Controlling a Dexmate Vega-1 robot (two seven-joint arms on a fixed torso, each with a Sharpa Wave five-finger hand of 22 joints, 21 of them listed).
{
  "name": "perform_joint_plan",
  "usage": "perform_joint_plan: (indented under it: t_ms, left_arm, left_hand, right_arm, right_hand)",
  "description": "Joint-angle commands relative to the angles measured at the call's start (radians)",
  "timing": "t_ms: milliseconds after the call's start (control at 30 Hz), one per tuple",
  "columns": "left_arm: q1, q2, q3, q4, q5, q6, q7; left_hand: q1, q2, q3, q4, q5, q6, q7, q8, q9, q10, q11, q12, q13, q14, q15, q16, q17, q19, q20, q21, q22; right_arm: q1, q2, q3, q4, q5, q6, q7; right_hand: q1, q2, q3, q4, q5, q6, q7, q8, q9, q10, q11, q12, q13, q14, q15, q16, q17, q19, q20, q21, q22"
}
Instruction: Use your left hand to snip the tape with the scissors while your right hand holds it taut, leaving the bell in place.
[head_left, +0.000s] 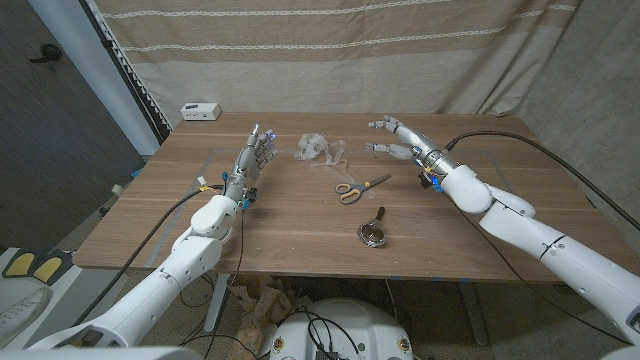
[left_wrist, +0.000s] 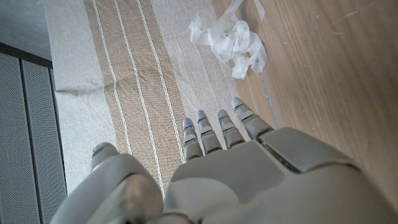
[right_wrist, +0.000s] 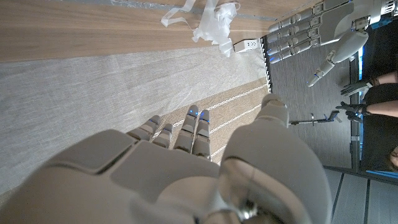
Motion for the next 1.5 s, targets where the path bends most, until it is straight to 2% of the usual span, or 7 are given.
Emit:
perform_joint_plan:
  t_ms: [33,400,467,567,633,967,1500]
  left_arm:
    - [-0.001,-0.004,0.007,0.017,-0.001,-0.017,-0.02]
    - [0.012,-0.012,0.002,0.025,-0.001,-0.036,-0.009]
    - [0.013,-0.008,-0.001,0.023,-0.002,-0.035,-0.01]
    - [0.019,-0.001,-0.005,0.016,-0.007,-0.033,-0.014]
    - [0.026,0.008,-0.006,0.005,-0.006,-0.027,-0.013]
    - [0.032,0.002,-0.014,-0.002,-0.005,-0.041,0.0]
    - [0.034,-0.005,-0.015,-0.007,0.0,-0.037,0.02]
  left_hand:
    - [0.004,0.008,-0.007,-0.006,0.002,0.015,-0.002,0.007,0.002,0.012,0.004,0.01,0.004,0.009,-0.103,0.005,0.002,0.001,-0.007,0.006,0.003]
    - [0.005,0.009,-0.008,-0.007,0.001,0.014,-0.003,0.005,0.002,0.016,0.01,0.01,0.004,0.009,-0.101,0.005,0.002,-0.004,-0.005,0.004,0.003]
    - [0.005,0.009,-0.009,-0.007,0.001,0.016,-0.002,0.006,0.002,0.017,0.011,0.01,0.004,0.009,-0.1,0.005,0.002,-0.005,-0.004,0.004,0.003]
    - [0.004,0.01,-0.009,-0.006,0.001,0.021,-0.001,0.008,0.002,0.021,0.012,0.011,0.004,0.009,-0.097,0.005,0.002,-0.006,-0.004,0.004,0.003]
    - [0.004,0.01,-0.01,-0.006,0.001,0.023,0.0,0.008,0.002,0.022,0.014,0.011,0.004,0.008,-0.096,0.004,0.002,-0.008,-0.003,0.003,0.003]
    - [-0.001,0.011,-0.012,-0.004,0.0,0.022,0.006,0.006,0.002,0.025,0.016,0.011,0.004,0.009,-0.096,0.005,0.002,-0.014,-0.002,0.001,0.003]
    - [-0.006,0.013,-0.015,-0.002,-0.001,0.03,0.005,0.007,0.002,0.037,0.012,0.013,0.004,0.016,-0.096,0.006,0.002,-0.014,-0.002,0.003,0.002]
  right_arm:
    - [0.023,-0.013,-0.028,-0.023,-0.089,-0.018,0.018]
    - [0.086,-0.014,-0.067,-0.009,-0.138,-0.019,0.091]
    - [0.088,-0.013,-0.067,-0.005,-0.13,-0.013,0.097]
    - [0.083,-0.014,-0.064,-0.011,-0.135,-0.013,0.088]
    - [0.084,-0.018,-0.065,-0.017,-0.138,-0.015,0.096]
    - [0.1,-0.034,-0.078,-0.025,-0.178,-0.025,0.131]
    - [0.124,-0.038,-0.106,-0.022,-0.256,-0.042,0.155]
  right_hand:
    - [0.014,0.002,0.004,-0.006,0.006,0.011,-0.002,0.002,0.005,0.014,0.01,0.006,0.004,-0.002,-0.048,0.004,0.002,-0.006,0.002,0.001,0.002]
    - [0.036,0.014,0.015,-0.009,0.009,0.013,0.004,0.0,0.006,0.022,0.023,0.008,0.005,0.004,-0.047,0.005,0.002,-0.004,0.002,0.003,0.002]
    - [0.058,0.028,0.029,-0.012,0.009,0.001,0.012,-0.007,0.006,0.042,0.02,0.018,0.009,0.013,-0.044,0.007,0.001,-0.002,0.002,0.004,0.002]
    - [0.062,0.022,0.028,-0.011,0.006,-0.024,0.023,-0.019,0.007,0.031,0.014,0.014,0.012,0.01,-0.045,0.005,0.001,-0.002,0.002,0.004,0.002]
    - [0.064,0.018,0.028,-0.008,0.003,-0.003,0.01,-0.012,0.007,0.042,0.002,0.019,0.014,0.013,-0.049,0.005,0.001,-0.001,0.003,0.004,0.002]
    - [0.079,0.017,0.033,-0.003,-0.004,0.079,-0.024,0.014,0.01,0.068,0.003,0.033,0.02,0.021,-0.047,0.006,0.001,-0.001,0.003,0.004,0.002]
    - [0.092,0.018,0.038,-0.003,-0.008,0.114,-0.028,0.025,0.013,0.082,-0.007,0.039,0.023,0.033,-0.047,0.009,0.001,0.01,0.003,0.008,0.002]
